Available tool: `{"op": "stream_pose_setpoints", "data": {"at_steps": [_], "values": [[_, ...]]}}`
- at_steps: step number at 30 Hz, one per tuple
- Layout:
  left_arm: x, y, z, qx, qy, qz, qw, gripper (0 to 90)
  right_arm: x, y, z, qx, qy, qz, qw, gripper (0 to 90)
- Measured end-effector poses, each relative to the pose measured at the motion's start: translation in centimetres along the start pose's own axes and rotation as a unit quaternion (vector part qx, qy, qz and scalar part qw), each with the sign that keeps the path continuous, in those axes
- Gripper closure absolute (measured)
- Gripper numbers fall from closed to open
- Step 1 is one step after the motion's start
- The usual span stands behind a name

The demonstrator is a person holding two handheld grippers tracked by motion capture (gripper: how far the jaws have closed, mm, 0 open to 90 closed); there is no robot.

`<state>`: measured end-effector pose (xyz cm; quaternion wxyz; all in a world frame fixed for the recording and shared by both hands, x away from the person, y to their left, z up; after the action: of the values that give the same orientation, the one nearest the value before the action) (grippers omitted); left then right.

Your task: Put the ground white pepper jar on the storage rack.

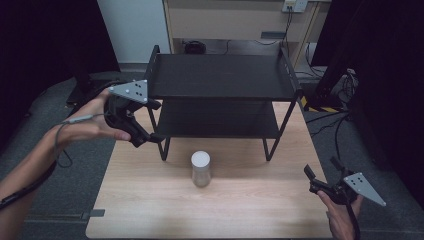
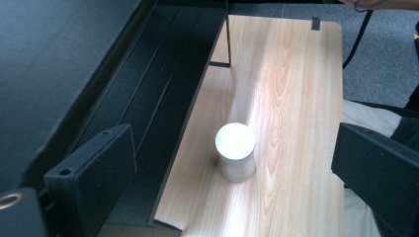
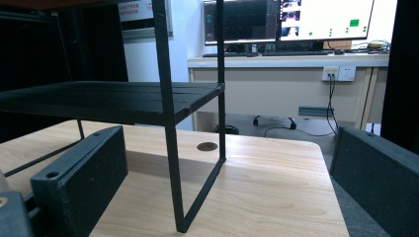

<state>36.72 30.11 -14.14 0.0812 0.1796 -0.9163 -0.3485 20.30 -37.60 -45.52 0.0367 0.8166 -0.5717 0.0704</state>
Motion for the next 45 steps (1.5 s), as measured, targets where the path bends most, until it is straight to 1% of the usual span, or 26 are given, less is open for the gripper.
{"op": "stream_pose_setpoints", "data": {"at_steps": [1,3,4,6,7,9,15,17,18,21,23,29,34,37,38,40,41,42,45], "values": [[0.0,0.0,0.0,0.0,0.0,0.0,1.0,2.9,0.0,0.0,0.0,0.0,0.0,0.0,1.0,1.3],[-0.1,-0.6,0.2,0.0,-0.001,0.003,1.0,2.9,0.0,0.0,0.0,-0.001,0.0,0.003,1.0,1.3],[-0.3,-1.1,0.3,0.001,0.002,0.008,1.0,3.1,-0.1,0.0,0.0,-0.001,-0.001,0.003,1.0,1.3],[-0.4,-1.8,0.5,-0.002,0.001,0.009,1.0,3.2,-0.1,-0.1,0.0,0.0,0.001,0.001,1.0,1.4],[-0.6,-2.5,0.7,-0.002,0.004,0.014,0.9999,3.2,-0.1,-0.1,-0.1,-0.001,0.001,0.0,1.0,1.4],[-0.6,-2.8,0.8,-0.001,0.005,0.015,0.9999,3.2,-0.1,-0.1,0.0,-0.001,0.001,0.0,1.0,1.4],[-1.1,-4.5,1.4,-0.003,0.008,0.02,0.9998,3.7,-0.1,-0.1,0.0,0.001,-0.001,0.001,1.0,1.4],[-1.2,-5.4,1.7,-0.003,0.011,0.022,0.9997,3.8,-0.1,0.0,0.0,0.001,-0.001,0.002,1.0,1.4],[-1.2,-5.4,1.7,-0.003,0.011,0.022,0.9997,3.9,-0.1,0.0,0.0,0.001,-0.001,0.002,1.0,1.4],[-1.4,-6.2,1.8,-0.009,0.011,0.023,0.9996,4.1,-0.1,-0.1,0.0,0.001,0.0,0.001,1.0,1.4],[-1.4,-6.9,1.9,-0.019,0.008,0.023,0.9995,4.2,-0.1,-0.1,0.0,0.001,0.001,0.001,1.0,1.5],[-1.7,-8.9,2.3,-0.037,0.009,0.031,0.9988,4.5,-0.1,-0.1,-0.1,0.0,0.001,0.0,1.0,1.5],[-2.2,-10.7,2.6,-0.04,0.013,0.039,0.9983,4.9,0.0,-0.1,0.0,0.0,0.0,0.0,1.0,1.6],[-2.5,-11.7,2.6,-0.049,0.01,0.039,0.998,5.2,-0.1,-0.1,0.0,0.0,-0.001,0.0,1.0,1.6],[-2.6,-12.2,2.8,-0.049,0.014,0.039,0.9979,5.3,-0.1,-0.1,0.0,0.0,-0.001,0.0,1.0,1.6],[-2.8,-12.9,3.0,-0.05,0.015,0.039,0.9979,5.4,0.0,-0.1,0.0,0.0,-0.001,0.0,1.0,1.6],[-2.8,-13.5,3.1,-0.052,0.016,0.037,0.9978,5.5,0.0,-0.1,0.0,-0.001,-0.002,0.001,1.0,1.6],[-2.8,-13.5,3.1,-0.052,0.016,0.037,0.9978,5.6,0.0,-0.1,0.0,-0.001,-0.002,0.001,1.0,1.6],[-3.0,-14.4,3.4,-0.058,0.015,0.039,0.9974,5.8,0.0,0.0,0.0,0.0,-0.001,0.001,1.0,1.6]]}}
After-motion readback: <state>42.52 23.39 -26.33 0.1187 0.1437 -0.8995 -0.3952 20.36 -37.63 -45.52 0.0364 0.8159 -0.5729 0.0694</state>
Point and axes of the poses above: each handheld gripper's, and its own axes: y roughly backward along the jaws, z roughly out of its underside, x roughly to its right, the point moved 2 cm from there along -y, roughly forward along the jaws, and after that the axes turned 11 degrees about y, right-handed, at the moved point
